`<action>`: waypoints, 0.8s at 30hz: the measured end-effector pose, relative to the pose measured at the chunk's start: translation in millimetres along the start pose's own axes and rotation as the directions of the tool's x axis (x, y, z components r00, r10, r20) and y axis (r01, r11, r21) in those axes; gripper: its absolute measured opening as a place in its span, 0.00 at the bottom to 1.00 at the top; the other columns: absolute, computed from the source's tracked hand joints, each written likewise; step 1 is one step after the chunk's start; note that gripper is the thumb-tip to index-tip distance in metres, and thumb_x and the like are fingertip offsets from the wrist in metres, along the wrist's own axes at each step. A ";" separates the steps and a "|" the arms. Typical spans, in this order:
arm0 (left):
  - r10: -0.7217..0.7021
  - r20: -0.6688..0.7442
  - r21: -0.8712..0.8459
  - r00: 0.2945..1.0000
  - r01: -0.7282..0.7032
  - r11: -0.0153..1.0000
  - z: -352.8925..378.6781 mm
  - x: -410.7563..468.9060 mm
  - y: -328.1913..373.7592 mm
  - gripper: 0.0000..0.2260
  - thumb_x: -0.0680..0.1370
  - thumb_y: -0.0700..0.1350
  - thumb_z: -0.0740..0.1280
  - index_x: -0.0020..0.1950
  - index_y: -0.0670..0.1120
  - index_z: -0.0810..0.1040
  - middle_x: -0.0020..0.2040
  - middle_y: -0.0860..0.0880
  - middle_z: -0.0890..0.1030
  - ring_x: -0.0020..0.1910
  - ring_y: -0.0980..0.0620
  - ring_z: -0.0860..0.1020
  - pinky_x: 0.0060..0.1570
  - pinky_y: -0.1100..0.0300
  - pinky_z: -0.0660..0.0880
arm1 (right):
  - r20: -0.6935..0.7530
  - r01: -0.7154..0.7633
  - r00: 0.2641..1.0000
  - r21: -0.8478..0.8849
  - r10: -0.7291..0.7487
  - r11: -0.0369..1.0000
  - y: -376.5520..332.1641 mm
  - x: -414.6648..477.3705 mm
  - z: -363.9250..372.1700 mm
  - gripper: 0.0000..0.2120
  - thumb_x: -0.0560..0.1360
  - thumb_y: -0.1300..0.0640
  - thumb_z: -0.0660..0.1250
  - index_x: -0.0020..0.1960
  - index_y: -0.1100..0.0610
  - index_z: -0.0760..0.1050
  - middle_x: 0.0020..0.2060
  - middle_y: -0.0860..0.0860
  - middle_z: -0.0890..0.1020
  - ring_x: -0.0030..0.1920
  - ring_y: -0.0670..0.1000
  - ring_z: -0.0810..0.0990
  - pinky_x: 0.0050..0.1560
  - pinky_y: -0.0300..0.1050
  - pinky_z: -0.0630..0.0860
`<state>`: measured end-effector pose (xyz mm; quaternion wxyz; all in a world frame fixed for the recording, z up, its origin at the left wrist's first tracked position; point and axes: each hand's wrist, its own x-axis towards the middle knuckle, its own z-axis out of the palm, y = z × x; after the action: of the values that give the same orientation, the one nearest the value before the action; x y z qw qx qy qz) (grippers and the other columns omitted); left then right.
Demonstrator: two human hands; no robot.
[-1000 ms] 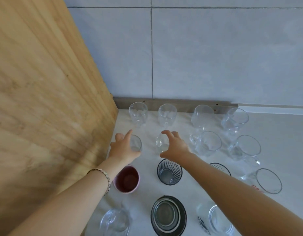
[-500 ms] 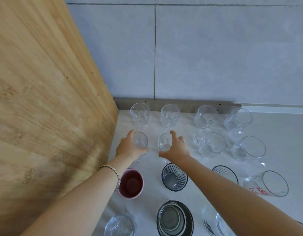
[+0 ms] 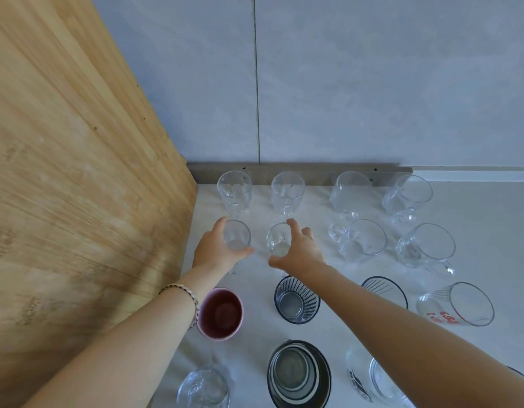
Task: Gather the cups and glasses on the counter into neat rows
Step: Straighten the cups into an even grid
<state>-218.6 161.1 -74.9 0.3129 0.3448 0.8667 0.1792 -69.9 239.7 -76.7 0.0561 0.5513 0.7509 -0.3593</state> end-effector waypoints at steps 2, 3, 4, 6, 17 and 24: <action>-0.006 -0.006 0.005 1.000 0.006 1.000 0.3 0.3 0.8 0.42 0.64 0.61 0.74 0.71 0.54 0.58 0.58 0.42 0.78 0.53 0.43 0.80 0.52 0.54 0.75 | 0.021 0.001 1.000 -0.022 0.000 1.000 -1.1 -0.2 -1.8 0.44 0.66 0.49 0.73 0.74 0.47 0.50 0.64 0.55 0.66 0.56 0.59 0.76 0.53 0.53 0.80; -0.015 -0.005 0.016 1.000 0.015 1.000 0.0 -0.7 2.0 0.42 0.64 0.61 0.73 0.72 0.54 0.57 0.60 0.41 0.77 0.55 0.42 0.78 0.53 0.53 0.75 | 0.038 0.003 0.999 -0.033 -0.002 0.999 -1.3 -0.9 -3.2 0.46 0.66 0.48 0.72 0.75 0.47 0.48 0.65 0.55 0.66 0.58 0.59 0.76 0.55 0.53 0.79; -0.030 0.002 0.045 1.000 0.030 0.999 0.1 -2.2 3.4 0.43 0.65 0.62 0.72 0.73 0.54 0.55 0.64 0.41 0.74 0.58 0.42 0.77 0.54 0.52 0.74 | 0.053 0.007 0.999 -0.034 -0.006 0.999 -1.2 -2.8 -5.5 0.48 0.67 0.47 0.72 0.76 0.47 0.45 0.66 0.56 0.65 0.60 0.59 0.75 0.57 0.52 0.78; -0.072 -0.012 0.203 0.997 0.073 0.976 1.2 -9.3 12.2 0.43 0.68 0.66 0.67 0.75 0.55 0.48 0.70 0.40 0.65 0.65 0.39 0.71 0.60 0.48 0.71 | 0.059 0.031 0.998 -0.025 -0.029 0.999 1.4 -10.2 -15.4 0.51 0.68 0.44 0.71 0.77 0.51 0.40 0.69 0.56 0.63 0.65 0.58 0.71 0.63 0.52 0.73; 0.587 0.290 0.485 0.756 -0.645 0.591 64.6 -44.8 129.1 0.31 0.77 0.45 0.62 0.76 0.47 0.50 0.78 0.47 0.53 0.77 0.49 0.53 0.73 0.52 0.54 | -0.336 -0.097 0.940 -0.103 0.057 0.990 140.5 -36.4 -136.0 0.31 0.73 0.52 0.67 0.73 0.56 0.61 0.71 0.56 0.64 0.70 0.58 0.64 0.67 0.52 0.67; 0.485 0.539 0.694 0.689 -0.690 0.209 112.3 -24.0 189.0 0.41 0.74 0.37 0.64 0.76 0.57 0.41 0.79 0.49 0.43 0.77 0.42 0.52 0.72 0.46 0.53 | -0.022 -0.094 0.995 -0.116 0.092 0.989 206.0 -28.4 -159.3 0.49 0.68 0.57 0.73 0.78 0.49 0.45 0.76 0.51 0.52 0.70 0.58 0.66 0.64 0.49 0.69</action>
<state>-38.5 286.6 -48.5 0.0889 0.7708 0.5942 -0.2118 169.6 340.7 -44.3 0.0986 0.5847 0.7444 -0.3070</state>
